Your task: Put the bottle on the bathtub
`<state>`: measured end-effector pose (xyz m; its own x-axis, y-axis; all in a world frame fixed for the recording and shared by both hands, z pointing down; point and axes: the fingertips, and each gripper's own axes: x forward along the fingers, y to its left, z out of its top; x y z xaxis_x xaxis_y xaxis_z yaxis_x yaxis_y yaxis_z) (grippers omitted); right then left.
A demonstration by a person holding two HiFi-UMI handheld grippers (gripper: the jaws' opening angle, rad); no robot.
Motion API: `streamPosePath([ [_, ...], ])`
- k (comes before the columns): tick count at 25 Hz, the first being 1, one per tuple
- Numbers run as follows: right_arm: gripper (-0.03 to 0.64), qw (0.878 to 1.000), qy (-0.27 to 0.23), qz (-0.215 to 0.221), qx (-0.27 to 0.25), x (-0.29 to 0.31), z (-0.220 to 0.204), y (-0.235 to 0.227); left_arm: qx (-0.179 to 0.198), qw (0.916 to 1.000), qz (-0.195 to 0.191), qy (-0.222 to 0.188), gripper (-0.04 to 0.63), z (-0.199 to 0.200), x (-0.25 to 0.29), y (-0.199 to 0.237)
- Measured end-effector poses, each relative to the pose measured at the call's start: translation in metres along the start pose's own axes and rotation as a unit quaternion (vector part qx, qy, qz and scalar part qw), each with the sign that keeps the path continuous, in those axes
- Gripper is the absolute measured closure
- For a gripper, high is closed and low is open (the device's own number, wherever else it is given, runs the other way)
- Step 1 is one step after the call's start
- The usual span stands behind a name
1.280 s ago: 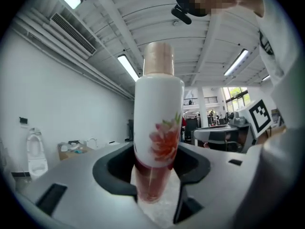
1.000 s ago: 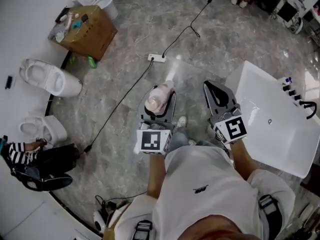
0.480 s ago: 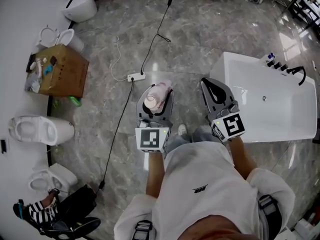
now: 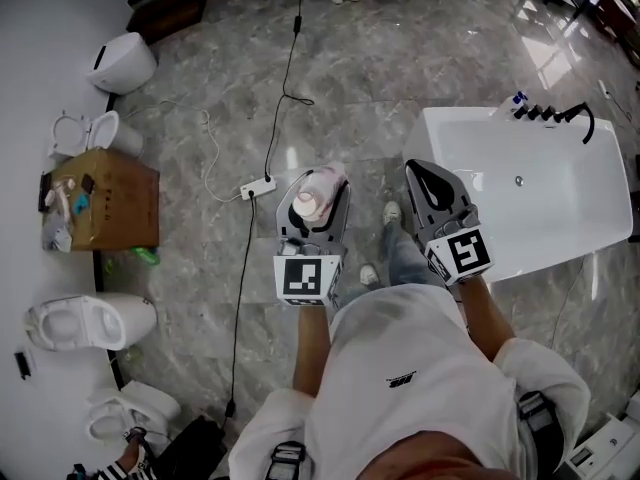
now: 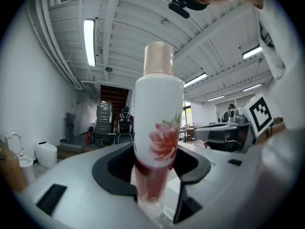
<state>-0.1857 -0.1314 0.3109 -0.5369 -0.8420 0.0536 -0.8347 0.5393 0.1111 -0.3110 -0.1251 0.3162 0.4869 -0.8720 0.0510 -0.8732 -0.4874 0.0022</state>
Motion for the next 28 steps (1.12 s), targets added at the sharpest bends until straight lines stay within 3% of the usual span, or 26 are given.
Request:
streamPosePath([
  [12, 0.623, 0.999, 0.005, -0.031, 0.014, 0.077, -0.018, -0.101, 0.015, 0.9993, -0.032, 0.009, 0.371, 0.002, 0.130, 0.024],
  [21, 0.623, 1.000, 0.008, -0.011, 0.015, 0.182, -0.022, -0.210, 0.017, 0.9990, -0.030, 0.027, 0.371, 0.013, 0.279, 0.053],
  [28, 0.623, 0.999, 0.011, -0.026, 0.025, 0.229, -0.031, -0.298, 0.022, 0.9981, -0.044, 0.038, 0.371, 0.014, 0.386, 0.054],
])
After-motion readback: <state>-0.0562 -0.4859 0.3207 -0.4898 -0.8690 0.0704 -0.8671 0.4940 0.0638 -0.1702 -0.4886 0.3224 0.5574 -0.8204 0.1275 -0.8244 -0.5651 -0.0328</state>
